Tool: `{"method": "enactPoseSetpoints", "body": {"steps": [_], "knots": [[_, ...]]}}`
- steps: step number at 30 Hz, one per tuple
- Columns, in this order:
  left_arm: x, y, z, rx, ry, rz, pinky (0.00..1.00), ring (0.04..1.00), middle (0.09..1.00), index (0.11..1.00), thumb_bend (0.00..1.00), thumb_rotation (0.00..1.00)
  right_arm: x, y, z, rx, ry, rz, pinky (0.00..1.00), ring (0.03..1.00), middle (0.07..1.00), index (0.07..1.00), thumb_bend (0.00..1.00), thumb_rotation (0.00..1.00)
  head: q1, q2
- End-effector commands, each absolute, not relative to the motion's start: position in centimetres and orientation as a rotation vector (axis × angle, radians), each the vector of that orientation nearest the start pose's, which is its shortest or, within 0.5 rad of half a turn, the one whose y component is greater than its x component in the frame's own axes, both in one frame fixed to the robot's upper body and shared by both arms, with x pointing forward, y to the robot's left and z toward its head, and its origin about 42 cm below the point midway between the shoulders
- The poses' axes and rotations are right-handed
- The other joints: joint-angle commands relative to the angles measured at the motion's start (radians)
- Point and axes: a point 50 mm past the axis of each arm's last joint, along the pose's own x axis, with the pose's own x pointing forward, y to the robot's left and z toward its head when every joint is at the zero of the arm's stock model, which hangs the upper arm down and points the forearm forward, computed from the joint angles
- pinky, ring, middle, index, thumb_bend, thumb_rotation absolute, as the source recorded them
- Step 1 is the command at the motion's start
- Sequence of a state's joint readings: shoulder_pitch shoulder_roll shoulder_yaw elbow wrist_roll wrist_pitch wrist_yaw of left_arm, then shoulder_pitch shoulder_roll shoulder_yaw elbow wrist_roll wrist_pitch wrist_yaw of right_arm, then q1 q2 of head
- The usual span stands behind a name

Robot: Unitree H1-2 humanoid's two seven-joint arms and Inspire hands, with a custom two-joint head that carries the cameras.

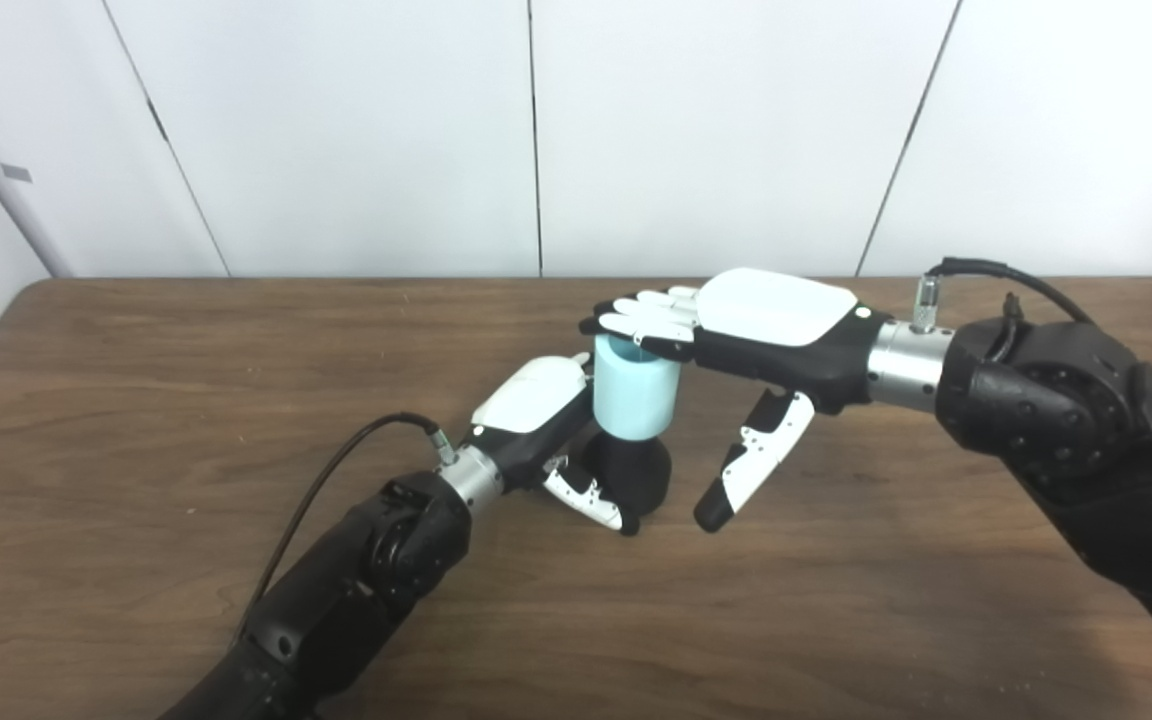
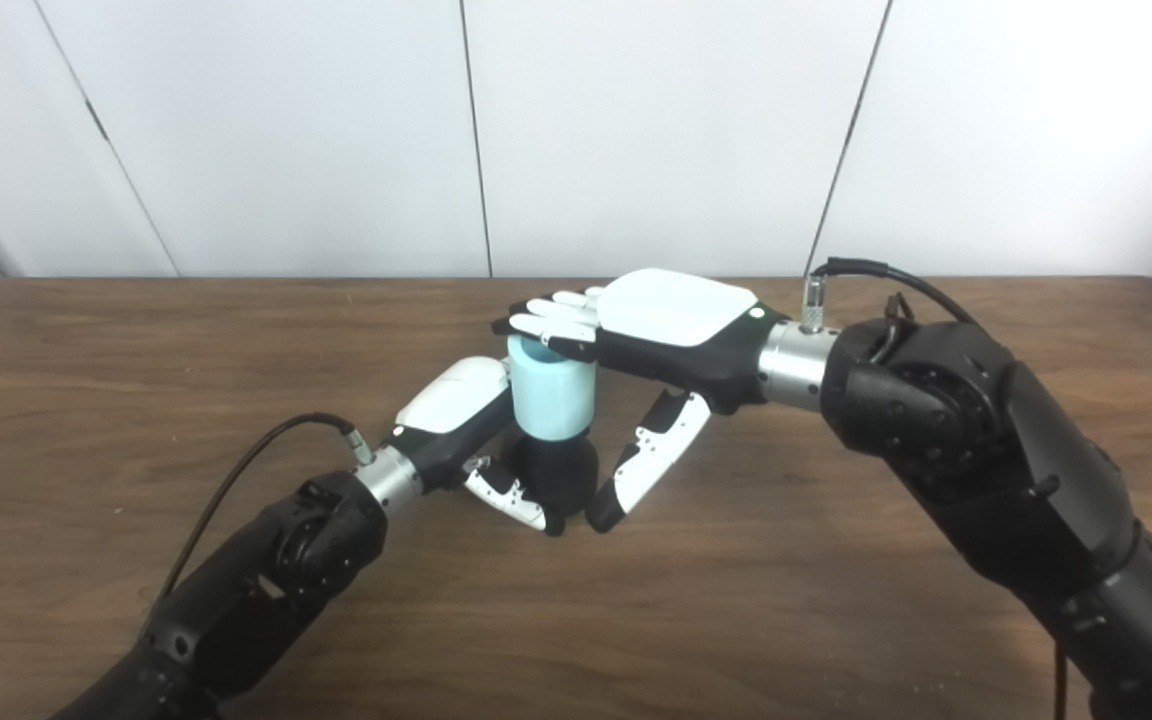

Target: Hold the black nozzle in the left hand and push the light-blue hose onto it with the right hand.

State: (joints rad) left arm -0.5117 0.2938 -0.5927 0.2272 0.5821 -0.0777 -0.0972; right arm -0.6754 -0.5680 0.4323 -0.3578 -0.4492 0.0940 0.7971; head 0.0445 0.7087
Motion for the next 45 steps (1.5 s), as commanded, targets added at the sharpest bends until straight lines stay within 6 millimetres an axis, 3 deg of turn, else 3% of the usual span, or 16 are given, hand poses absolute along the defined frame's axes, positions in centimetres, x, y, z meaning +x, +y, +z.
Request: {"method": "enactPoseSetpoints", "body": {"steps": [1,12,29,45], "knots": [[37.9,13.2,12.7,1.153,-0.254,-0.778,0.98,0.620,0.519,0.463,0.52,0.00,36.4,-18.1,31.9,-1.413,-0.402,1.021,1.00,1.000,1.000,1.000,0.88,0.82,0.000,0.004],[37.8,13.0,12.8,1.154,-0.256,-0.779,0.98,0.616,0.517,0.464,0.52,0.00,36.6,-17.3,30.7,-1.445,-0.389,1.033,1.00,1.000,1.000,1.000,0.89,0.82,0.004,0.011],[38.6,13.7,13.3,1.157,-0.251,-0.771,0.98,0.617,0.510,0.469,0.52,0.00,34.0,-20.5,30.3,-1.455,-0.355,1.046,1.00,1.000,1.000,1.000,0.85,0.82,-0.002,0.018],[38.6,13.2,13.5,1.160,-0.249,-0.760,0.98,0.608,0.503,0.473,0.52,0.00,34.0,-20.2,30.4,-1.440,-0.396,1.038,1.00,1.000,1.000,1.000,0.83,0.81,-0.005,0.018]]}}
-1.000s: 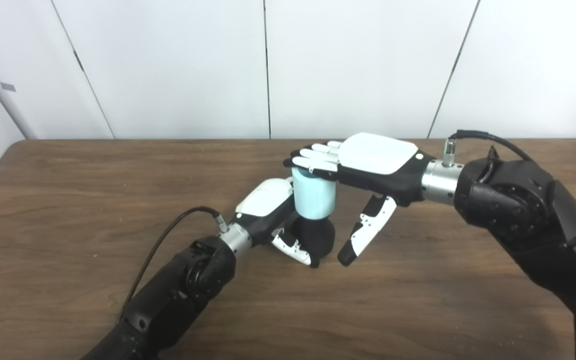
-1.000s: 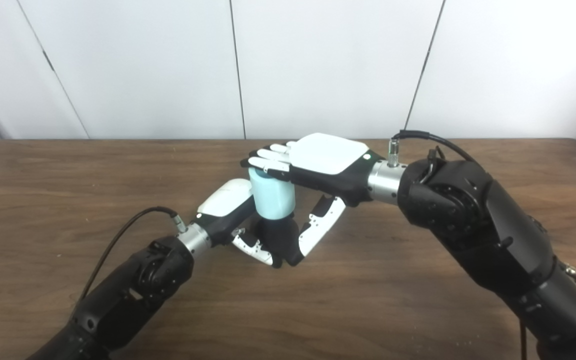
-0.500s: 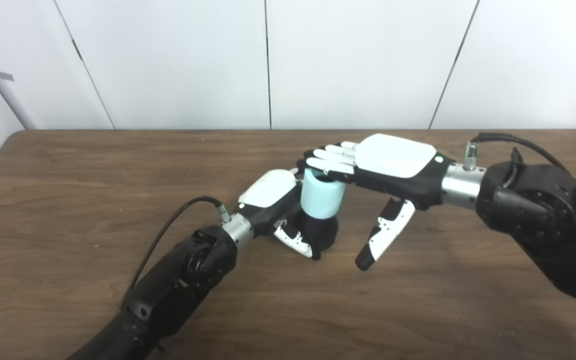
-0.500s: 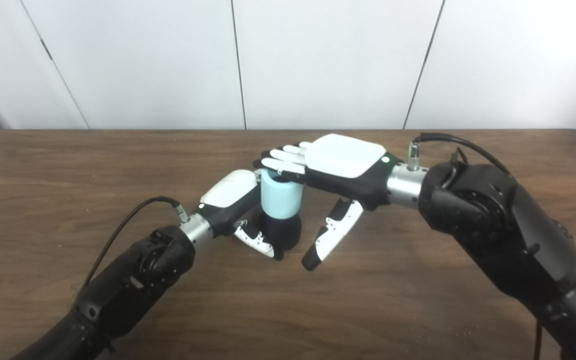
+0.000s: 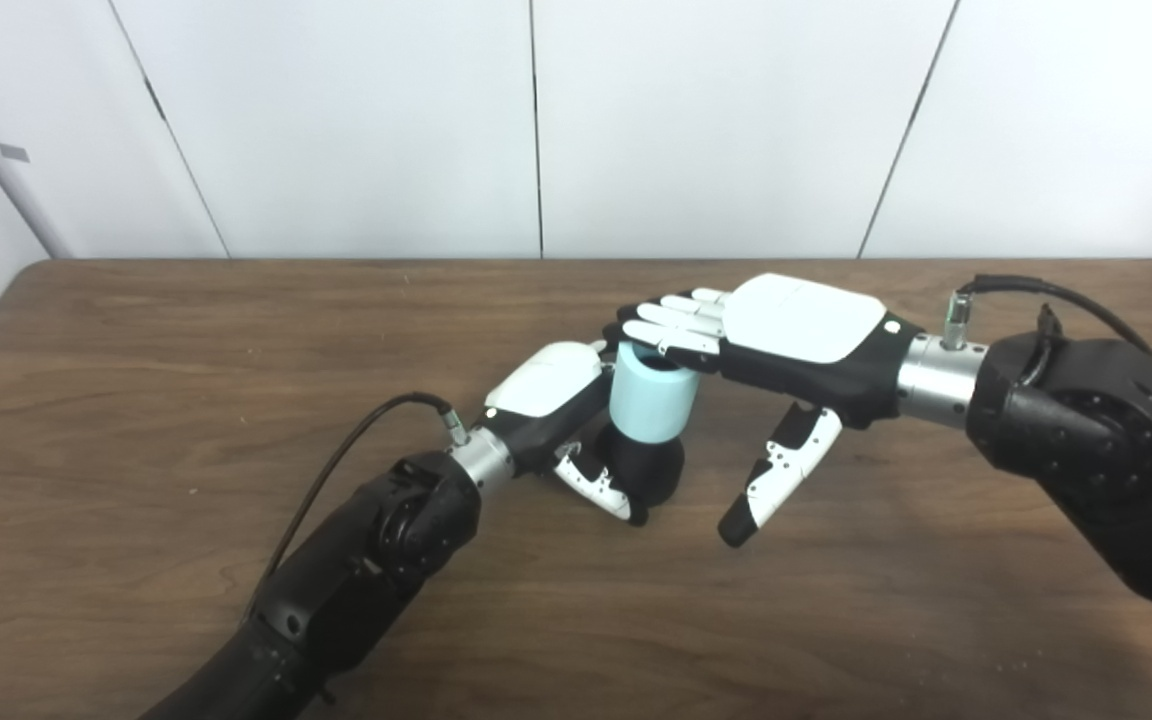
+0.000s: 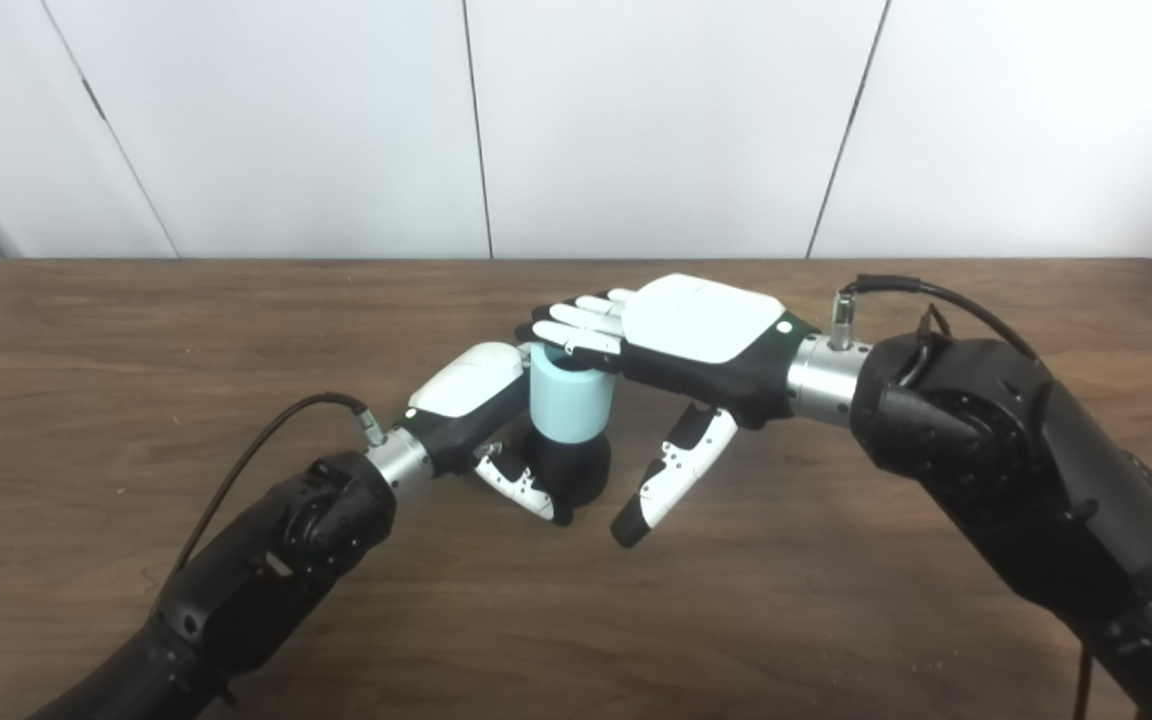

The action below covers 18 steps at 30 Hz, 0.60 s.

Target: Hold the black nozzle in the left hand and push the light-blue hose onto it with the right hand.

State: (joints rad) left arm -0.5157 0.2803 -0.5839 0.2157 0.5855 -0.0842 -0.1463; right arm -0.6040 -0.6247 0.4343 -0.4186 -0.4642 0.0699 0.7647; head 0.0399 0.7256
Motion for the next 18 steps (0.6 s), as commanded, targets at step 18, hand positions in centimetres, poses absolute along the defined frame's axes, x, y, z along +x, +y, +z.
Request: {"method": "enactPoseSetpoints", "body": {"steps": [18], "knots": [[38.7,13.5,13.6,1.145,-0.246,-0.747,0.98,0.606,0.498,0.477,0.53,0.00,34.0,-19.7,29.0,-1.435,-0.401,1.060,1.00,1.000,1.000,1.000,0.81,0.80,0.000,0.006]]}}
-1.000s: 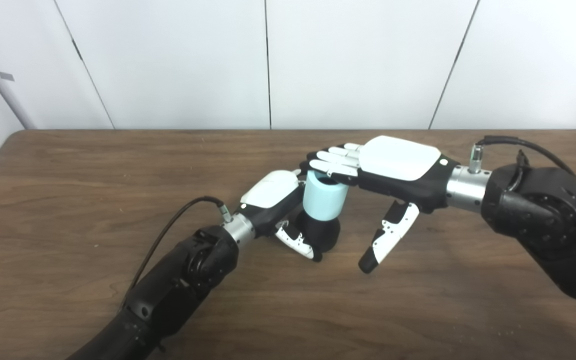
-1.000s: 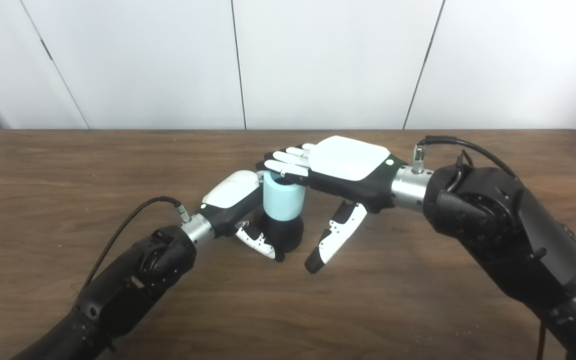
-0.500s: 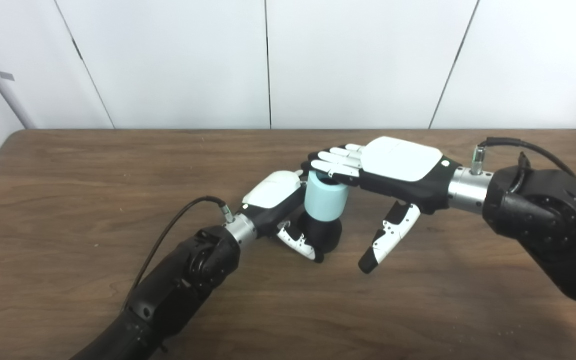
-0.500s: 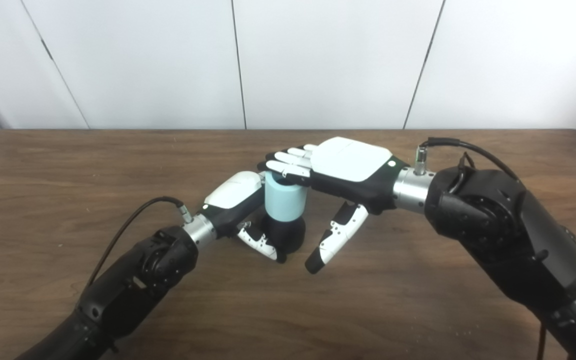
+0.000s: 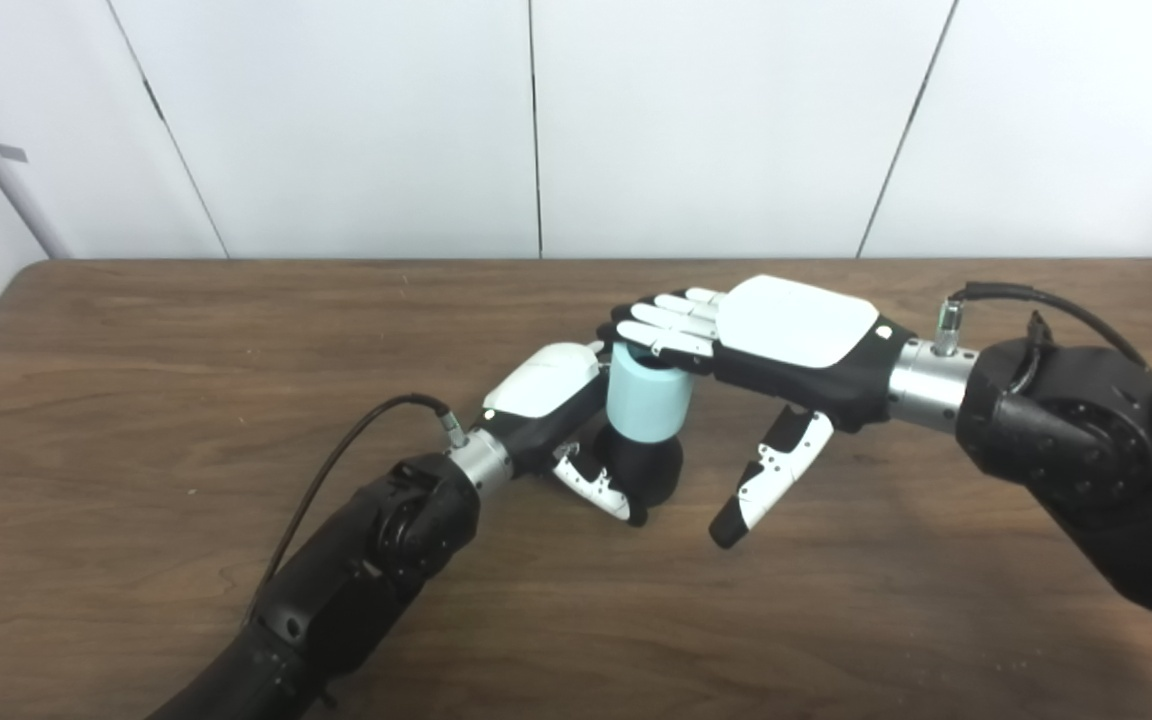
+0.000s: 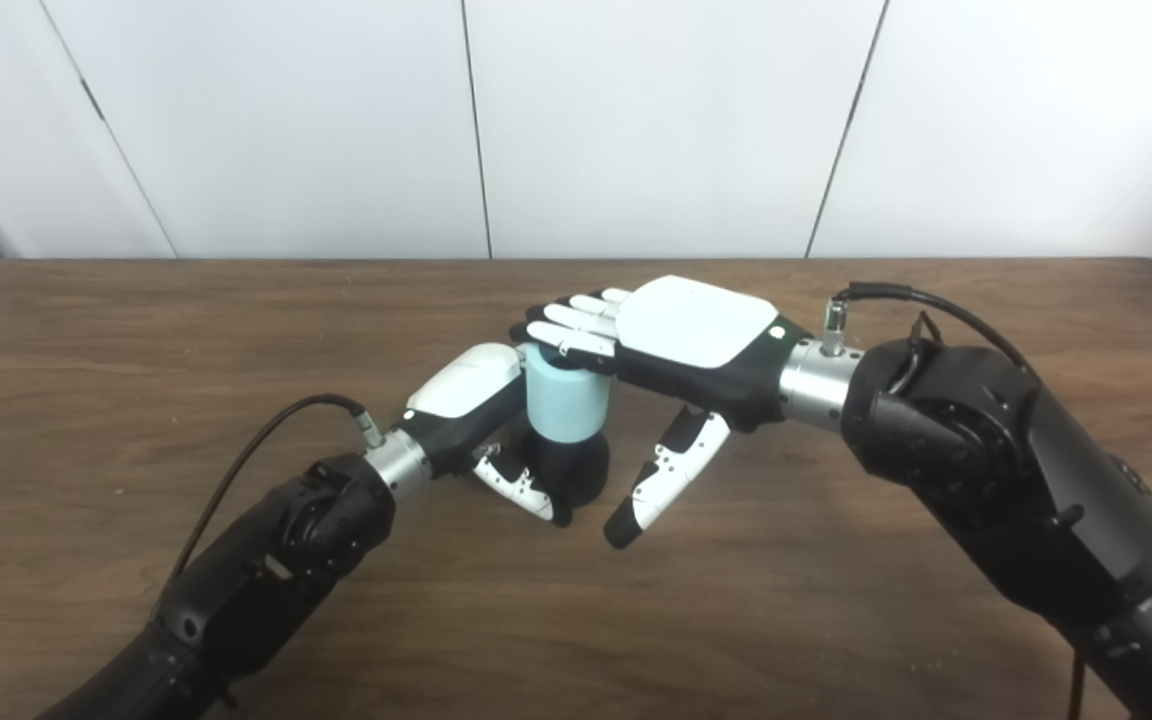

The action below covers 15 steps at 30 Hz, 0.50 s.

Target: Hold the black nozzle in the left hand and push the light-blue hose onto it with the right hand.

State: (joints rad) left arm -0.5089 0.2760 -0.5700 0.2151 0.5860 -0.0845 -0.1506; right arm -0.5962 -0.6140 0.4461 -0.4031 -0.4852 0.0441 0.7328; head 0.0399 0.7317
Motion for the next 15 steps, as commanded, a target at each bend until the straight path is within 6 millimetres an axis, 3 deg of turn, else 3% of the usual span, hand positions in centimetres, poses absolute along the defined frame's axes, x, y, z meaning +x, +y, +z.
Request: {"method": "enactPoseSetpoints", "body": {"steps": [1,6,11,14,15], "knots": [[38.7,13.5,13.6,1.144,-0.246,-0.747,0.99,0.605,0.496,0.478,0.53,0.00,33.9,-19.7,29.0,-1.434,-0.400,1.060,1.00,1.000,1.000,1.000,0.82,0.80,0.000,0.000],[38.8,13.6,13.5,1.147,-0.246,-0.747,0.99,0.605,0.494,0.479,0.53,0.00,33.8,-19.6,28.9,-1.430,-0.393,1.066,1.00,1.000,1.000,1.000,0.83,0.81,-0.001,0.001],[38.7,13.7,13.6,1.142,-0.247,-0.747,0.99,0.605,0.488,0.482,0.53,0.00,34.2,-19.5,30.3,-1.416,-0.419,1.049,1.00,1.000,1.000,1.000,0.82,0.81,-0.002,0.000],[38.7,13.7,13.5,1.144,-0.247,-0.749,0.99,0.605,0.488,0.482,0.53,0.00,34.7,-19.6,31.5,-1.335,-0.517,0.960,1.00,0.990,0.998,0.961,0.81,0.81,-0.003,0.000],[38.7,13.7,13.5,1.146,-0.248,-0.750,0.99,0.605,0.488,0.482,0.53,0.00,34.9,-19.7,31.7,-1.288,-0.567,0.907,0.95,0.959,0.977,0.941,0.81,0.80,-0.003,0.000]]}}
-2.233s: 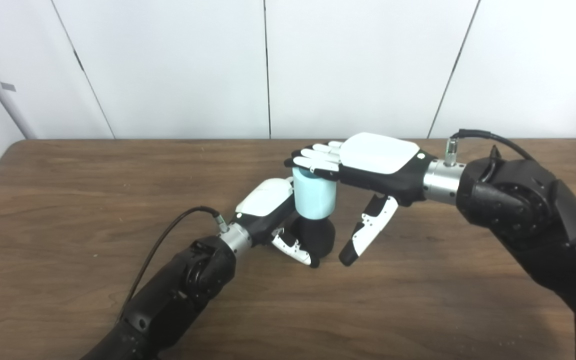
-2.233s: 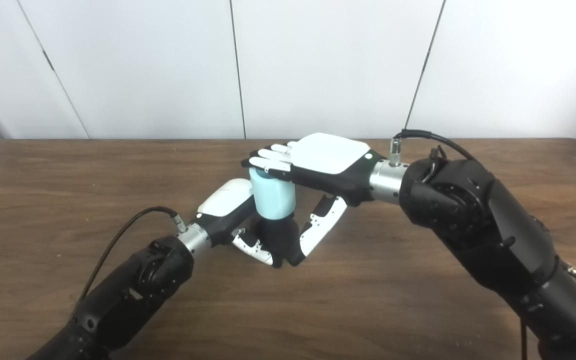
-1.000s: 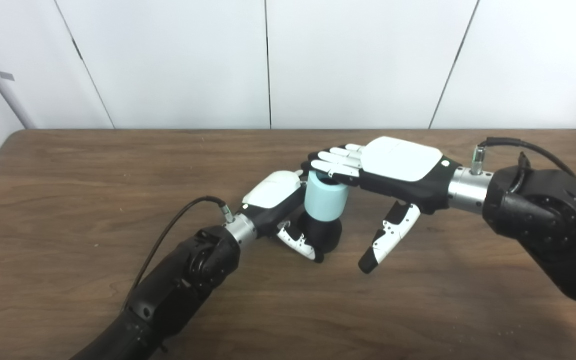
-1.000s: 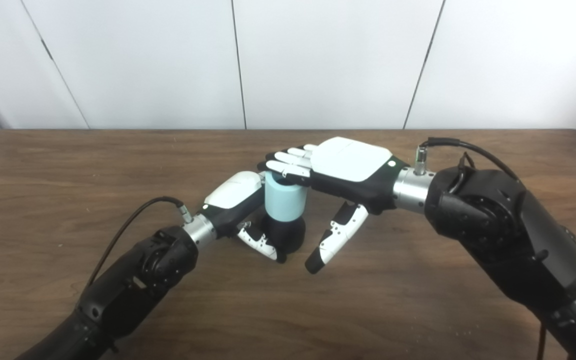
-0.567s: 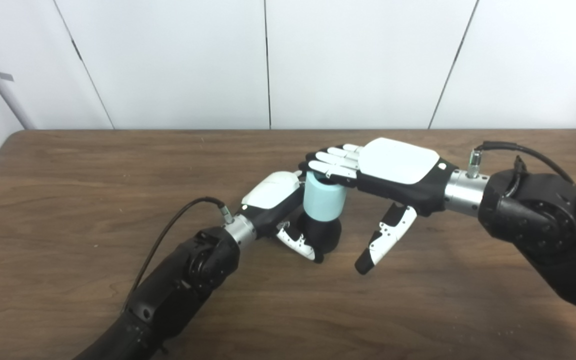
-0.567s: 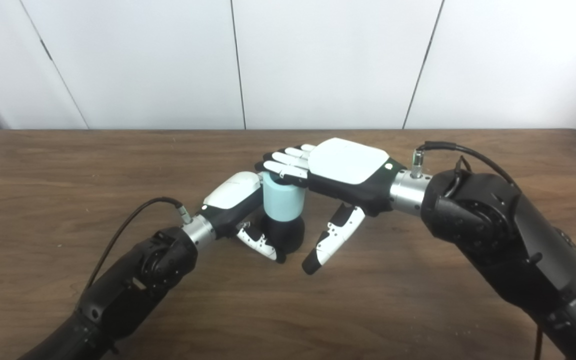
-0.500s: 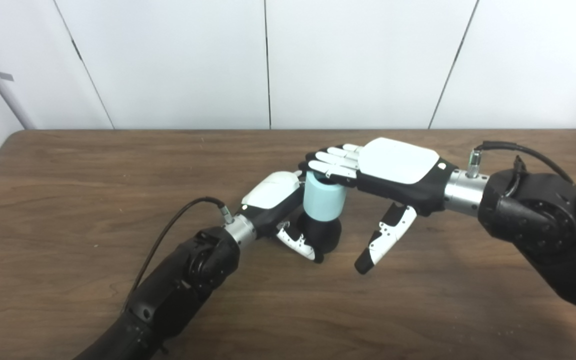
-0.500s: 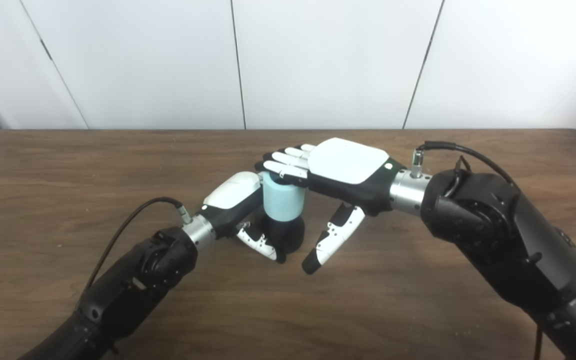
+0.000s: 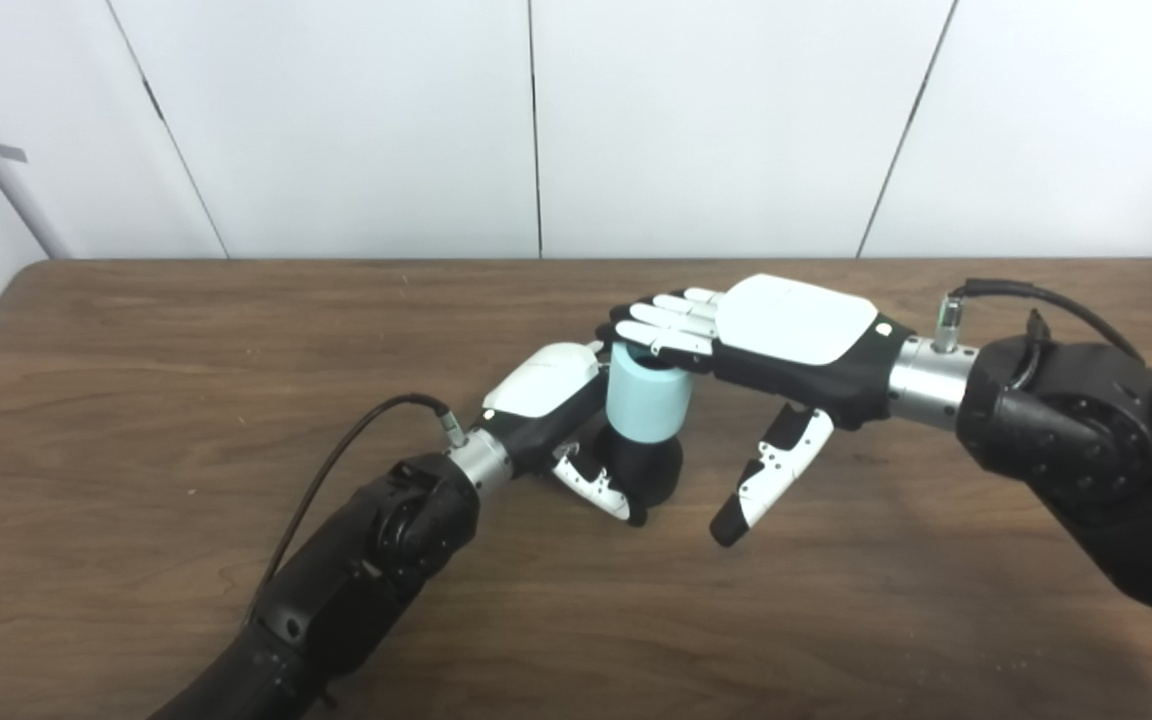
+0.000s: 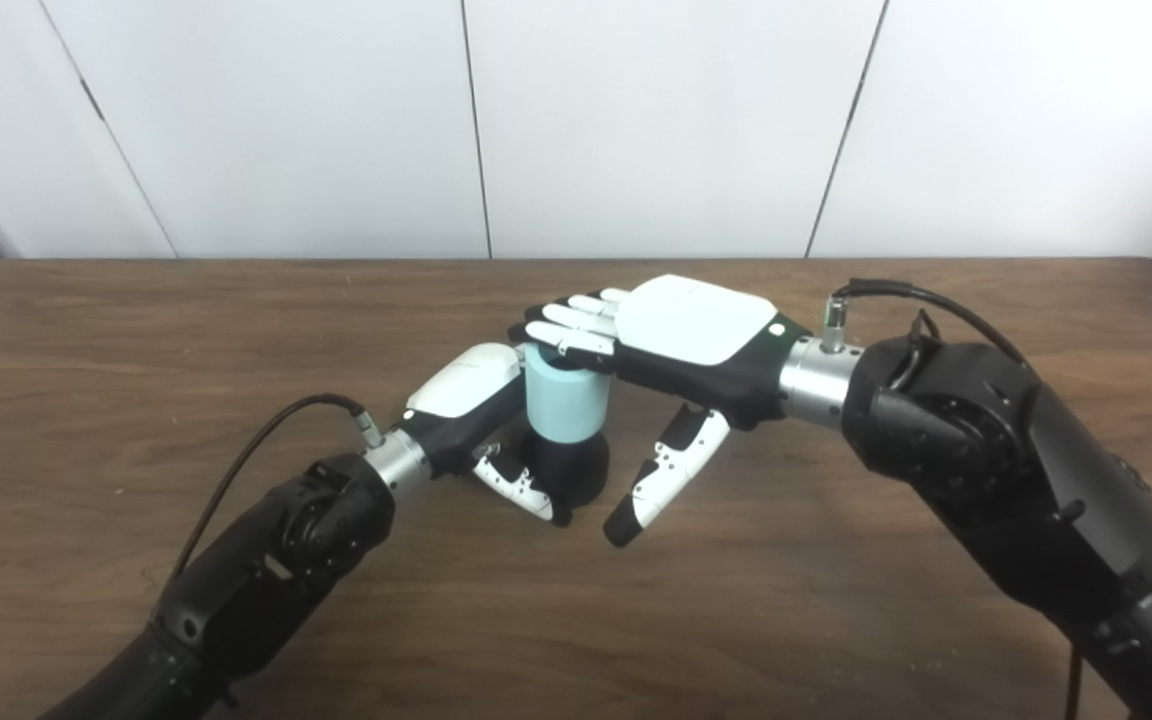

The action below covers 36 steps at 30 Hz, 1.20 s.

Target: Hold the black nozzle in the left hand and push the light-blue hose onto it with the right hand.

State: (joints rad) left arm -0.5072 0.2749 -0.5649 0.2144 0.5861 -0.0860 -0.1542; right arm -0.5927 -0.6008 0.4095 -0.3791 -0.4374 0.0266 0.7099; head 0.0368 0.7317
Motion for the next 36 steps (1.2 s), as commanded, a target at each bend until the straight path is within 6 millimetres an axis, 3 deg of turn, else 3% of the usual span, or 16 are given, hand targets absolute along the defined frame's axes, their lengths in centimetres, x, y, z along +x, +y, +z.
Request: {"method": "enactPoseSetpoints", "body": {"steps": [1,4,6,9,14,19,21,23,26,32,36], "knots": [[38.7,13.7,13.5,1.147,-0.249,-0.750,0.99,0.605,0.488,0.482,0.53,0.00,34.9,-19.6,31.8,-1.241,-0.611,0.853,0.86,0.911,0.949,0.921,0.82,0.77,-0.001,0.000],[38.7,13.7,13.4,1.154,-0.252,-0.751,0.99,0.604,0.492,0.480,0.53,0.00,34.6,-19.3,32.5,-1.135,-0.666,0.695,0.70,0.843,0.919,0.913,0.79,0.62,-0.003,0.000],[38.7,13.7,13.4,1.160,-0.252,-0.751,0.99,0.603,0.493,0.480,0.53,0.00,34.6,-19.3,32.8,-1.103,-0.630,0.632,0.71,0.859,0.935,0.939,0.75,0.52,-0.001,0.000],[38.6,13.7,13.4,1.164,-0.251,-0.753,0.99,0.603,0.493,0.479,0.53,0.00,35.1,-19.7,33.2,-1.029,-0.534,0.580,0.77,0.898,0.966,0.974,0.77,0.43,-0.001,0.002],[38.6,13.8,13.4,1.161,-0.252,-0.757,0.99,0.599,0.496,0.477,0.53,0.00,35.9,-20.5,33.5,-0.928,-0.463,0.537,0.72,0.902,0.992,1.000,0.86,0.38,-0.004,0.003],[38.7,13.8,13.5,1.160,-0.251,-0.760,0.99,0.599,0.496,0.477,0.53,0.00,36.2,-21.5,33.6,-0.895,-0.438,0.533,0.74,0.907,1.000,1.000,0.89,0.36,-0.002,0.004],[38.7,13.8,13.6,1.160,-0.249,-0.761,0.99,0.599,0.496,0.477,0.53,0.00,36.1,-21.9,33.5,-0.906,-0.432,0.539,0.75,0.907,1.000,1.000,0.86,0.30,-0.002,0.004],[38.7,13.8,13.6,1.159,-0.247,-0.762,0.99,0.599,0.496,0.477,0.53,0.00,36.0,-22.3,33.3,-0.929,-0.422,0.554,0.74,0.906,1.000,1.000,0.81,0.17,-0.005,0.003],[38.8,13.9,13.7,1.158,-0.247,-0.762,0.99,0.599,0.499,0.475,0.53,0.00,35.7,-22.8,32.9,-0.974,-0.387,0.584,0.73,0.903,1.000,1.000,0.76,0.03,-0.003,0.003],[38.9,13.9,13.9,1.152,-0.249,-0.760,0.99,0.597,0.499,0.475,0.53,0.00,35.2,-23.5,31.8,-1.020,-0.293,0.590,0.72,0.891,0.982,0.984,0.76,0.00,-0.002,0.000],[38.9,14.0,14.0,1.149,-0.248,-0.757,0.99,0.596,0.496,0.477,0.53,0.00,34.7,-23.4,29.7,-0.927,-0.258,0.443,0.62,0.766,0.851,0.867,0.76,0.00,-0.003,0.001]]}}
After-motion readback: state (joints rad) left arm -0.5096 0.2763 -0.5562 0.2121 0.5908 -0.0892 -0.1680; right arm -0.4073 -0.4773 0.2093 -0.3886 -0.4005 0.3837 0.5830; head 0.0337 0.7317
